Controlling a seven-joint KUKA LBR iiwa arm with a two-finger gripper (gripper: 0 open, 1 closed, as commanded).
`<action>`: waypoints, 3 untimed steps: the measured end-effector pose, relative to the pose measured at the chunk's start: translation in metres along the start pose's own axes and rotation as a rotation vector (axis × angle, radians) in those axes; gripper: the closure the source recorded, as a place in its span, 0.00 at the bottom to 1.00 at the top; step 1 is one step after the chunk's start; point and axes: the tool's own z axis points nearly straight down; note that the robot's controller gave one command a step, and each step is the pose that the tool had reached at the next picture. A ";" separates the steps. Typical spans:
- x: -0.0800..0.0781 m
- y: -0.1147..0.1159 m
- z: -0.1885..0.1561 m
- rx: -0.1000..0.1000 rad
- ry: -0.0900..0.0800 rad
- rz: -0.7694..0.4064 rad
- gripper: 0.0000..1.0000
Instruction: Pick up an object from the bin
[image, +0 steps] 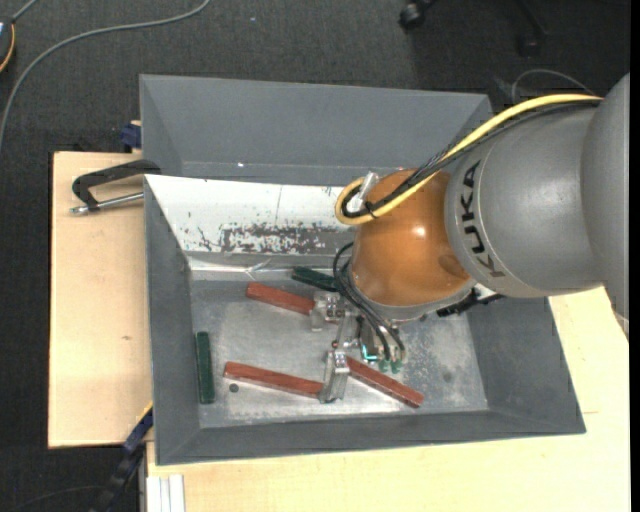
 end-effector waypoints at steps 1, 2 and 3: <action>0.007 0.057 0.068 -0.002 -0.001 -0.055 0.00; 0.005 0.054 0.064 -0.001 -0.007 -0.048 1.00; -0.009 0.072 -0.154 -0.005 -0.023 -0.048 1.00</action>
Offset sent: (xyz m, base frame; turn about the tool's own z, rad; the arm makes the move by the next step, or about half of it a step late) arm -0.0056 0.0528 -0.0646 -0.0482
